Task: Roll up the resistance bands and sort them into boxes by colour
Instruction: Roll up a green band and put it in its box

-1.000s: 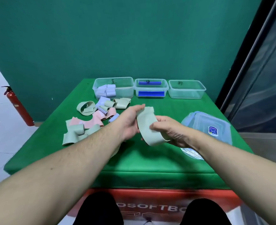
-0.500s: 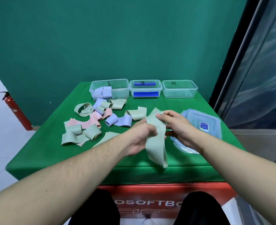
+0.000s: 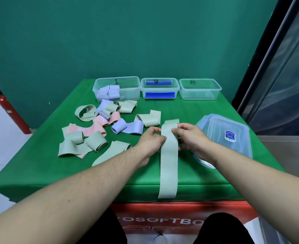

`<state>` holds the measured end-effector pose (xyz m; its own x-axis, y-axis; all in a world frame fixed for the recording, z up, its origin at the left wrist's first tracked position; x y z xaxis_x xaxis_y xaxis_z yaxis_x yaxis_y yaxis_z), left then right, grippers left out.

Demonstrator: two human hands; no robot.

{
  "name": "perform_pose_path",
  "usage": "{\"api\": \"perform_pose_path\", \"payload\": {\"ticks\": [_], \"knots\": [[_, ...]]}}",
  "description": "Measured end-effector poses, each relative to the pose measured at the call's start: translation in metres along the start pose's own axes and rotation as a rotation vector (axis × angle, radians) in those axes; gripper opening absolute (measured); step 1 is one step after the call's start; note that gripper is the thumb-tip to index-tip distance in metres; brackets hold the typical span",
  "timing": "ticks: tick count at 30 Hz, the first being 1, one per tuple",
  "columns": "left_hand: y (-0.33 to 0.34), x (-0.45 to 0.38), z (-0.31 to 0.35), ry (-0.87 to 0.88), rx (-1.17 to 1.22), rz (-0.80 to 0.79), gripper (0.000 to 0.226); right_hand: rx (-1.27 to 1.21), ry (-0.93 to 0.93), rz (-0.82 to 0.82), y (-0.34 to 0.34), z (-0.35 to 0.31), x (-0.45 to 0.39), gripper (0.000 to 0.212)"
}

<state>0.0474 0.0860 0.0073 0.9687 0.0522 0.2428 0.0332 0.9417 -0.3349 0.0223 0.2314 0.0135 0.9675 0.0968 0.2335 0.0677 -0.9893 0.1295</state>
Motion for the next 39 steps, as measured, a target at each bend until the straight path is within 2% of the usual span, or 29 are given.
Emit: {"api": "perform_pose_path", "payload": {"ticks": [7,10,13,19,21,24,27,29,35,39], "knots": [[0.014,-0.058,-0.001,0.111,-0.273,0.042,0.015,0.181,0.050,0.143,-0.017,0.010,-0.052,0.014],[0.016,-0.081,-0.001,0.146,-0.430,0.042,0.014,0.275,0.049,0.177,-0.020,0.005,-0.070,0.006],[0.011,-0.100,-0.004,0.130,-0.520,0.086,0.011,0.331,0.059,0.158,-0.017,0.004,-0.087,0.015],[-0.015,-0.126,-0.008,0.102,-0.721,0.232,0.005,0.308,0.088,0.134,0.003,0.010,-0.122,0.008],[-0.021,-0.130,-0.010,0.106,-0.722,0.259,0.014,0.390,0.062,0.150,0.009,0.007,-0.131,0.007],[-0.024,-0.129,-0.016,0.127,-0.735,0.278,0.035,0.684,-0.006,0.179,0.014,-0.003,-0.133,0.003],[-0.022,-0.121,-0.023,0.149,-0.706,0.270,0.051,0.689,0.007,0.153,0.014,0.004,-0.128,0.032],[-0.021,-0.109,-0.024,0.211,-0.660,0.264,0.045,0.622,-0.026,0.111,0.016,0.009,-0.119,0.038],[-0.010,-0.062,-0.038,0.376,-0.640,0.164,0.021,0.613,-0.210,-0.057,0.024,0.021,-0.068,0.021],[-0.002,-0.028,-0.038,0.400,-0.557,0.147,0.016,0.605,-0.278,-0.068,0.019,0.033,-0.033,0.017]]}}
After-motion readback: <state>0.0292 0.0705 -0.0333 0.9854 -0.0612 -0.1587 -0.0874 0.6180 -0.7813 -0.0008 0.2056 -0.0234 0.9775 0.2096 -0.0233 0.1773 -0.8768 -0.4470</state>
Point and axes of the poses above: each hand's wrist, its own x-axis away from the middle knuckle, its own y-axis out of the palm, z = x × y, the point moved 6 cm from there along -x, towards the middle knuckle, and after that the axes turned 13 degrees about -x, right-handed, at the moved point
